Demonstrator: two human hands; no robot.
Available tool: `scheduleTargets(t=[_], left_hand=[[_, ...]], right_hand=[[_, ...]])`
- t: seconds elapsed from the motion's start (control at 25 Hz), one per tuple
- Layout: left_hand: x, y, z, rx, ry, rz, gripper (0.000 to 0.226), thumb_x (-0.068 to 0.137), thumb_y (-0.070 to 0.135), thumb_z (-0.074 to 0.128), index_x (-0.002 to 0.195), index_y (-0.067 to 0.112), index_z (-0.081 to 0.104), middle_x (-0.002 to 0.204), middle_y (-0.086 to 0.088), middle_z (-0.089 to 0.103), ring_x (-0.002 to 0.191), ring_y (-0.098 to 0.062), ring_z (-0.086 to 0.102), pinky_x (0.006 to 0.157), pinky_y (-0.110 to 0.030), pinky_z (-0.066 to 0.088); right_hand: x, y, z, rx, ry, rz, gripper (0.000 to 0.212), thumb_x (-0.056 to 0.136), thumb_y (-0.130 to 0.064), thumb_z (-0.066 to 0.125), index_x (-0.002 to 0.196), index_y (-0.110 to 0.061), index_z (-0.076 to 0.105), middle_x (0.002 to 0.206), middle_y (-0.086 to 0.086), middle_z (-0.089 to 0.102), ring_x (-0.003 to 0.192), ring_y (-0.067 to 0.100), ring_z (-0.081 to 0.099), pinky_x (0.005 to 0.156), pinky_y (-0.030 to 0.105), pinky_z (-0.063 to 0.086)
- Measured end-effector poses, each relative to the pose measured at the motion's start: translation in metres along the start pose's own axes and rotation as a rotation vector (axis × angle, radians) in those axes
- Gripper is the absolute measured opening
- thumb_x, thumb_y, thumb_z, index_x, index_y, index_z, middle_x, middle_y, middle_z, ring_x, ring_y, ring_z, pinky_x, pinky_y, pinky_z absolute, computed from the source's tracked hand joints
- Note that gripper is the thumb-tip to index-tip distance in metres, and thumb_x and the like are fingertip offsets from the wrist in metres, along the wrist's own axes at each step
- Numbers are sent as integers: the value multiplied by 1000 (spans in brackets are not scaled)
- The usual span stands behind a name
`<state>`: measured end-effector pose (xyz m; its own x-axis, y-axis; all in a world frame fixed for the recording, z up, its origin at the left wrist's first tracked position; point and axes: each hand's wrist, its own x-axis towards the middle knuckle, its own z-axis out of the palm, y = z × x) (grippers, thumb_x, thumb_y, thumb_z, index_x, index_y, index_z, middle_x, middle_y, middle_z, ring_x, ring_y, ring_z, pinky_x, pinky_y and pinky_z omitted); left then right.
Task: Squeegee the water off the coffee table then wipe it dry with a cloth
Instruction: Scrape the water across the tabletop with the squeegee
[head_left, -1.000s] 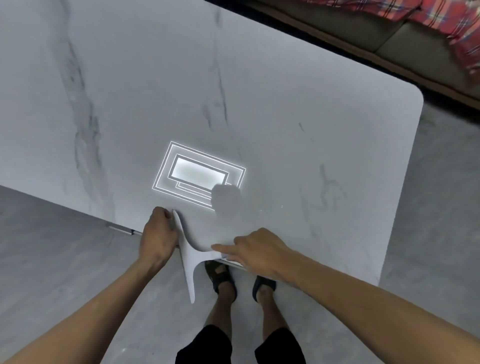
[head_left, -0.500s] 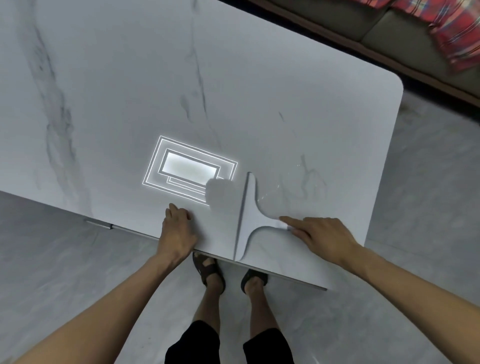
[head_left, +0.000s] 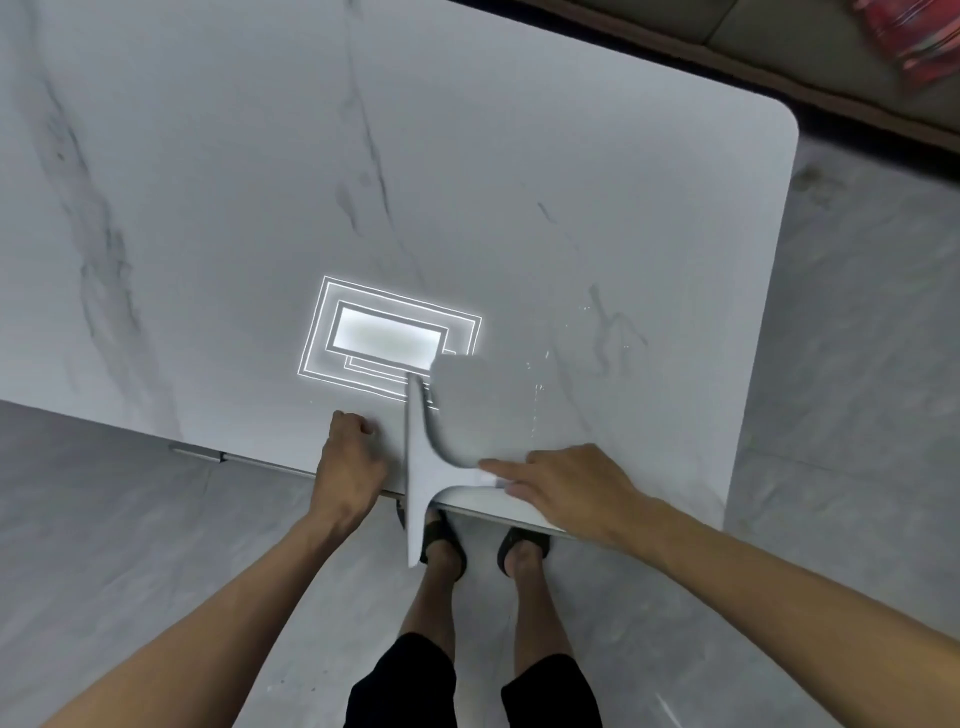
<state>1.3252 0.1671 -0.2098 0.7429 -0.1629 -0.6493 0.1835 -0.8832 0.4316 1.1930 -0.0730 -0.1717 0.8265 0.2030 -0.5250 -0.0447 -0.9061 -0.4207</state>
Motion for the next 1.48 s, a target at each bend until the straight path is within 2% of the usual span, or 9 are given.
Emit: scheduleTargets(t=[0.16, 0.36, 0.52, 0.76, 1.0, 1.08, 1.28, 1.4, 1.48], left_hand=[[-6, -2, 3, -13, -21, 5, 27, 80, 13, 60, 96, 19, 39, 90, -1, 56, 70, -15, 55, 50, -23, 36], [-15, 14, 28, 82, -55, 72, 39, 75, -8, 54, 106, 14, 43, 112, -11, 49, 87, -26, 54, 64, -29, 42], [-22, 40, 60, 206, -81, 144, 41, 70, -6, 56, 109, 3, 50, 113, -16, 42, 101, -34, 49, 82, -42, 49], [-20, 54, 80, 378, -144, 61, 46, 73, 7, 58, 117, 2, 47, 135, -29, 33, 122, -45, 36, 98, -47, 44], [-18, 64, 81, 292, -100, 3, 43, 73, 7, 58, 114, 4, 46, 123, -23, 41, 107, -39, 46, 88, -46, 48], [-19, 68, 82, 194, -18, -35, 41, 74, 2, 57, 113, 4, 47, 117, -19, 46, 103, -37, 51, 87, -46, 49], [-15, 68, 82, 28, 154, -128, 27, 82, -2, 51, 106, 11, 47, 112, -13, 55, 93, -29, 54, 77, -38, 47], [-8, 62, 75, -17, 141, -167, 23, 84, 5, 52, 103, 15, 43, 106, -11, 56, 85, -25, 51, 71, -36, 42], [-6, 58, 73, -4, 102, -160, 27, 82, 9, 56, 103, 17, 40, 105, -8, 54, 85, -25, 51, 69, -35, 41]], right_hand=[[24, -9, 15, -172, -13, -149, 41, 103, -46, 29, 144, -48, 32, 87, -1, 60, 69, 24, 59, 54, 30, 28], [-31, 59, -3, -135, 31, -36, 40, 101, -50, 27, 141, -53, 34, 92, -5, 63, 78, 21, 63, 59, 28, 29], [-76, 113, -24, -225, -34, 80, 42, 100, -53, 19, 141, -59, 24, 91, -10, 60, 81, 16, 62, 60, 28, 31], [-115, 167, -45, -317, -75, 103, 43, 99, -54, 18, 141, -59, 24, 90, -11, 59, 81, 13, 63, 56, 26, 33], [-132, 186, -65, -331, -95, 120, 56, 91, -62, -1, 141, -60, 23, 75, -14, 42, 71, 11, 60, 52, 27, 29], [-122, 175, -61, -311, -94, 41, 60, 89, -63, -5, 141, -58, 25, 77, -14, 49, 68, 14, 60, 52, 28, 31], [-37, 107, -21, -295, -140, -314, 41, 104, -45, 25, 144, -49, 32, 81, -1, 58, 57, 23, 48, 51, 32, 27], [8, 88, -16, -348, -120, -374, 42, 105, -35, 31, 145, -48, 30, 81, 1, 57, 55, 22, 42, 51, 32, 27], [20, 95, -23, -338, -65, -347, 41, 105, -37, 29, 144, -49, 32, 81, 0, 59, 59, 24, 49, 53, 32, 27]])
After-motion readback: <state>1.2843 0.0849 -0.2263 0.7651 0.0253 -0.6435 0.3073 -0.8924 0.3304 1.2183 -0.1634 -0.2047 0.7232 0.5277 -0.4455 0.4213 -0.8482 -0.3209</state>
